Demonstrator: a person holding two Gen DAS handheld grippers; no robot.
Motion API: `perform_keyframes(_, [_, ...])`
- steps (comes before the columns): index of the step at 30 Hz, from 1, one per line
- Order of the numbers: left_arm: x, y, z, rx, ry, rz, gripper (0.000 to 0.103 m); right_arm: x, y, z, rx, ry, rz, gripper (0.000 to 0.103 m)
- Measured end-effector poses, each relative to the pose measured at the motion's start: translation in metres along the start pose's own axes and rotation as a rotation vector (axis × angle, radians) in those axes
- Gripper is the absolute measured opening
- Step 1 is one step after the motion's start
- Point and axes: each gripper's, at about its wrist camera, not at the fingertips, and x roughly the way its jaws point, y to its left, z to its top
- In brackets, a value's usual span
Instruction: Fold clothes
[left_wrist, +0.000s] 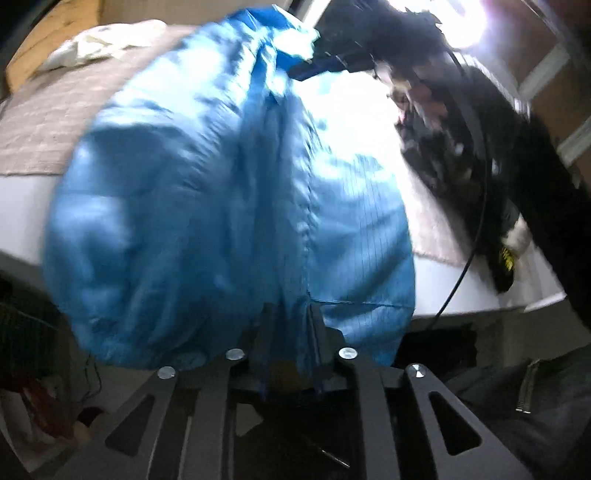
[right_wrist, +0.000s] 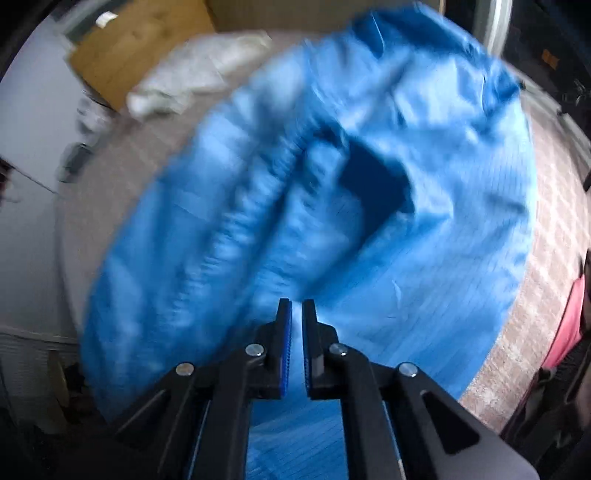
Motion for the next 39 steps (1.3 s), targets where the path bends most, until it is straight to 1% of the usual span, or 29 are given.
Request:
perform_keyframes(1, [-0.005, 0.003, -0.001, -0.001, -0.011, 0.017, 0.02, -0.002, 0.008, 0.001, -0.023, -0.01, 0.005, 0.021])
perform_keyframes(2, [-0.01, 0.006, -0.002, -0.003, -0.022, 0.035, 0.022, -0.004, 0.016, 0.003, -0.047, -0.021, 0.011, 0.029])
perform_keyframes(3, [-0.015, 0.009, -0.003, -0.004, -0.033, 0.052, 0.027, -0.006, 0.023, 0.004, -0.07, -0.031, 0.016, 0.043])
perform_keyframes(4, [-0.02, 0.012, -0.004, -0.005, -0.044, 0.069, 0.03, -0.008, 0.031, 0.005, -0.094, -0.042, 0.022, 0.05])
perform_keyframes(5, [-0.026, 0.015, -0.005, -0.006, -0.055, 0.086, 0.034, -0.008, 0.038, 0.007, -0.111, -0.048, 0.027, 0.05])
perform_keyframes(6, [-0.022, 0.019, -0.006, 0.002, -0.04, 0.113, 0.033, 0.0, 0.038, 0.013, -0.102, -0.032, 0.03, 0.05])
perform_keyframes(8, [-0.012, 0.02, -0.006, 0.037, -0.023, 0.147, 0.033, 0.021, 0.038, 0.024, -0.062, 0.02, 0.056, 0.05])
perform_keyframes(9, [-0.008, 0.019, -0.006, 0.058, -0.017, 0.166, 0.033, 0.031, 0.034, 0.032, -0.044, 0.044, 0.051, 0.05])
perform_keyframes(10, [-0.004, 0.019, -0.006, 0.078, -0.012, 0.184, 0.033, 0.039, 0.035, 0.034, -0.033, 0.067, 0.025, 0.049])
perform_keyframes(11, [-0.001, 0.019, -0.005, 0.096, -0.004, 0.191, 0.03, 0.046, 0.035, 0.034, -0.031, 0.081, -0.002, 0.041])
perform_keyframes(12, [0.0, 0.019, -0.005, 0.102, -0.003, 0.17, 0.024, 0.049, 0.037, 0.033, -0.041, 0.079, -0.015, 0.032])
perform_keyframes(13, [0.001, 0.019, -0.004, 0.107, -0.002, 0.147, 0.017, 0.049, 0.039, 0.032, -0.067, 0.073, -0.025, 0.009])
perform_keyframes(14, [0.001, 0.017, -0.003, 0.111, -0.003, 0.116, 0.013, 0.048, 0.042, 0.031, -0.09, 0.069, -0.033, 0.003])
perform_keyframes(15, [0.002, 0.015, -0.003, 0.115, -0.004, 0.085, 0.019, 0.047, 0.042, 0.031, -0.102, 0.073, -0.038, 0.003])
perform_keyframes(17, [0.006, 0.014, -0.005, 0.138, 0.015, 0.106, 0.018, 0.049, 0.042, 0.03, -0.122, 0.083, -0.081, 0.003])
perform_keyframes(19, [-0.001, 0.021, -0.007, 0.11, 0.024, 0.091, 0.018, 0.048, 0.043, 0.028, -0.135, 0.093, -0.101, 0.004])
perform_keyframes(21, [-0.026, 0.035, -0.011, 0.058, -0.005, 0.062, 0.021, 0.037, 0.044, 0.025, -0.136, 0.081, -0.093, 0.005])
perform_keyframes(22, [-0.042, 0.046, -0.013, 0.03, -0.022, 0.054, 0.023, 0.027, 0.042, 0.022, -0.121, 0.06, -0.078, 0.009])
perform_keyframes(23, [-0.055, 0.057, -0.015, 0.009, -0.037, 0.055, 0.029, 0.007, 0.038, 0.015, -0.099, 0.018, -0.047, 0.012])
perform_keyframes(24, [-0.065, 0.071, -0.015, -0.005, -0.049, 0.068, 0.032, -0.013, 0.035, 0.008, -0.076, -0.024, -0.017, 0.013])
perform_keyframes(25, [-0.075, 0.084, -0.016, -0.02, -0.06, 0.083, 0.032, -0.032, 0.031, 0.0, -0.056, -0.066, 0.009, 0.015])
perform_keyframes(27, [-0.077, 0.117, -0.011, -0.061, -0.043, 0.086, 0.032, -0.066, 0.027, -0.025, -0.032, -0.149, 0.015, 0.024])
perform_keyframes(28, [-0.075, 0.133, -0.009, -0.084, -0.02, 0.066, 0.032, -0.081, 0.026, -0.042, -0.015, -0.187, 0.016, 0.031])
perform_keyframes(29, [-0.069, 0.142, -0.006, -0.087, -0.003, 0.036, 0.032, -0.094, 0.026, -0.06, 0.005, -0.22, 0.015, 0.033])
perform_keyframes(30, [-0.064, 0.151, -0.002, -0.088, 0.013, 0.007, 0.032, -0.099, 0.027, -0.08, 0.037, -0.234, 0.008, 0.033])
perform_keyframes(32, [-0.049, 0.152, 0.002, -0.029, 0.046, -0.006, 0.032, -0.11, 0.028, -0.122, 0.103, -0.258, -0.01, 0.033])
perform_keyframes(34, [-0.033, 0.15, 0.011, 0.03, 0.09, -0.029, 0.033, -0.114, 0.025, -0.164, 0.182, -0.24, -0.061, 0.033])
perform_keyframes(36, [-0.024, 0.15, 0.013, 0.067, 0.126, -0.078, 0.034, -0.111, 0.028, -0.202, 0.264, -0.221, -0.079, 0.033])
perform_keyframes(39, [-0.017, 0.153, 0.012, 0.108, 0.16, -0.124, 0.037, -0.105, 0.035, -0.252, 0.387, -0.216, -0.102, 0.033])
